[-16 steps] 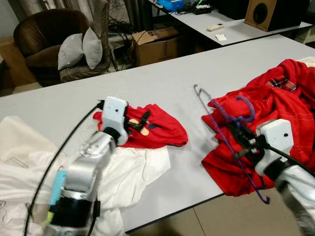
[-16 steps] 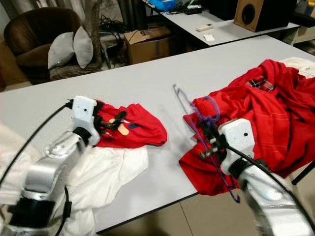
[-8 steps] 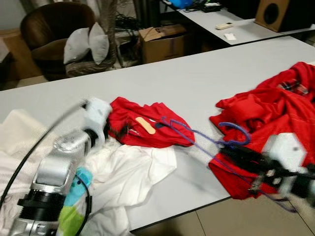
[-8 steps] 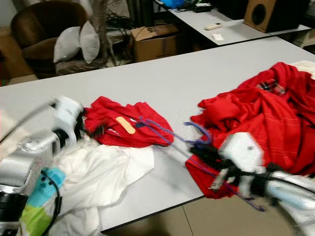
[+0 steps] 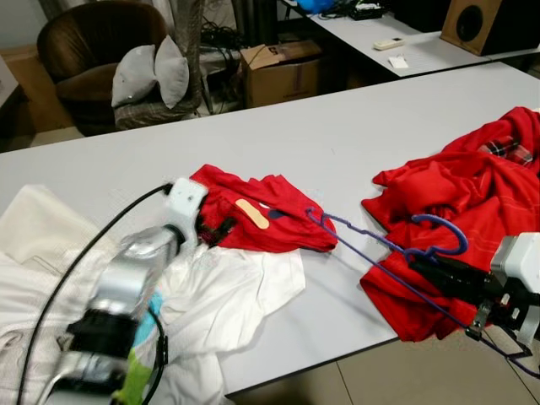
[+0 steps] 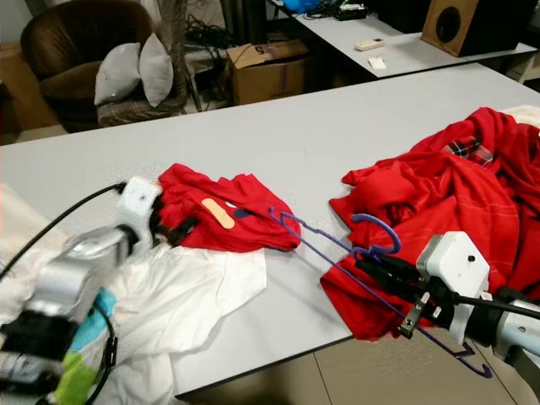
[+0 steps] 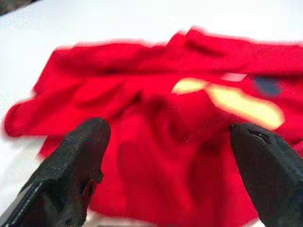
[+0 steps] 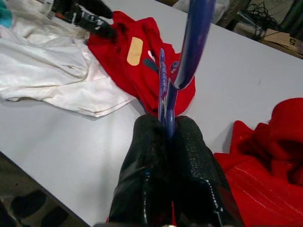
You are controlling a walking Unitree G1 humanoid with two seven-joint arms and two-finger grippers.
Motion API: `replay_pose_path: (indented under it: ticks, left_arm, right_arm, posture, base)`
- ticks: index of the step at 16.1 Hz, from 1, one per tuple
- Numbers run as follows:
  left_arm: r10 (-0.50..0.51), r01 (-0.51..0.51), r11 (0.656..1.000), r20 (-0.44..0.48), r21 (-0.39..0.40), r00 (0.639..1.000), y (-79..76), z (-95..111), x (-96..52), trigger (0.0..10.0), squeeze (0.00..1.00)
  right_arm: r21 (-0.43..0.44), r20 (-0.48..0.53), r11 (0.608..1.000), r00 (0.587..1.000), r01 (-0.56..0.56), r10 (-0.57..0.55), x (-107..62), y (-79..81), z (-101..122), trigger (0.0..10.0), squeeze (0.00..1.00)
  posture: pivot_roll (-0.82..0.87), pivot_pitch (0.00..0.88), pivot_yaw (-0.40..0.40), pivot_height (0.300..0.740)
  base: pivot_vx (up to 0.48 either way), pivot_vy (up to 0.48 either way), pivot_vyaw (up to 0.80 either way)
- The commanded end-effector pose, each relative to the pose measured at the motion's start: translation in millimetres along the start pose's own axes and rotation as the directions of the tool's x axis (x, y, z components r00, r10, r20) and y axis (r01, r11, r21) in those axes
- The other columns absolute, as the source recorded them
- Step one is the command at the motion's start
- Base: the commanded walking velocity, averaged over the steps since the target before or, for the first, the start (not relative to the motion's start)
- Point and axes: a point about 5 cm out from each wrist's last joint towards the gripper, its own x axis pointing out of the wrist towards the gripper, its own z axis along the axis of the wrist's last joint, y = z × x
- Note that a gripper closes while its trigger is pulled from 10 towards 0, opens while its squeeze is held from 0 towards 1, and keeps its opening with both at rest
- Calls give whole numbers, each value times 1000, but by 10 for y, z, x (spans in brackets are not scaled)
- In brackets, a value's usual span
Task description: Hang hanger
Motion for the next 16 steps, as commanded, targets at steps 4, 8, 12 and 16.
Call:
replay_pose_path:
  ticks: [4,8,12,16]
  left_arm:
    - [29,-29,1000,15,0,999,132,48,45,10000,0]
    - [-149,159,985,119,-75,982,188,188,-74,10000,0]
    - [-120,123,987,38,-103,992,137,99,50,10000,0]
    - [-28,30,989,14,-142,1000,97,58,182,10000,0]
  right_arm:
    - [-17,23,1000,999,-25,25,-15,23,32,10000,0]
    - [-20,18,999,999,-27,27,-47,15,31,10000,0]
    - [-29,21,999,999,-42,43,-5,19,52,10000,0]
    - [-29,24,999,999,-46,47,6,38,63,10000,0]
  posture:
    - [-185,0,101,740]
    - [-185,0,99,740]
    - [-183,0,98,740]
    - [-186,0,100,740]
  base:
    - [0,0,0]
    - [0,0,0]
    - [0,0,0]
    - [0,0,0]
